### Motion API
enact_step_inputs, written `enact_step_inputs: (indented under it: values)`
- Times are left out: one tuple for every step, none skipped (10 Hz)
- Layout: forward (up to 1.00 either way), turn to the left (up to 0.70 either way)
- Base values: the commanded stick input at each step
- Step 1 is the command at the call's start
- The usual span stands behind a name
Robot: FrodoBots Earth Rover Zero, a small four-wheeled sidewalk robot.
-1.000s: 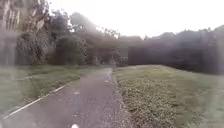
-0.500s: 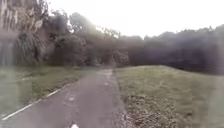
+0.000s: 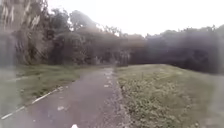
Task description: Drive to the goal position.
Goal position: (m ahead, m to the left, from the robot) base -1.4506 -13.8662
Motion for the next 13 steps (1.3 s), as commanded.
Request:
enact_step_inputs:
  values:
    - [1.00,0.00]
    - [1.00,0.00]
    - [1.00,0.00]
    - [1.00,0.00]
    - [0.42,0.00]
    - [0.00,0.00]
    - [0.00,0.00]
    - [0.00,0.00]
    - [0.00,0.00]
    - [0.00,0.00]
    - [0.00,-0.81]
    - [0.00,-1.00]
    - [0.00,-1.00]
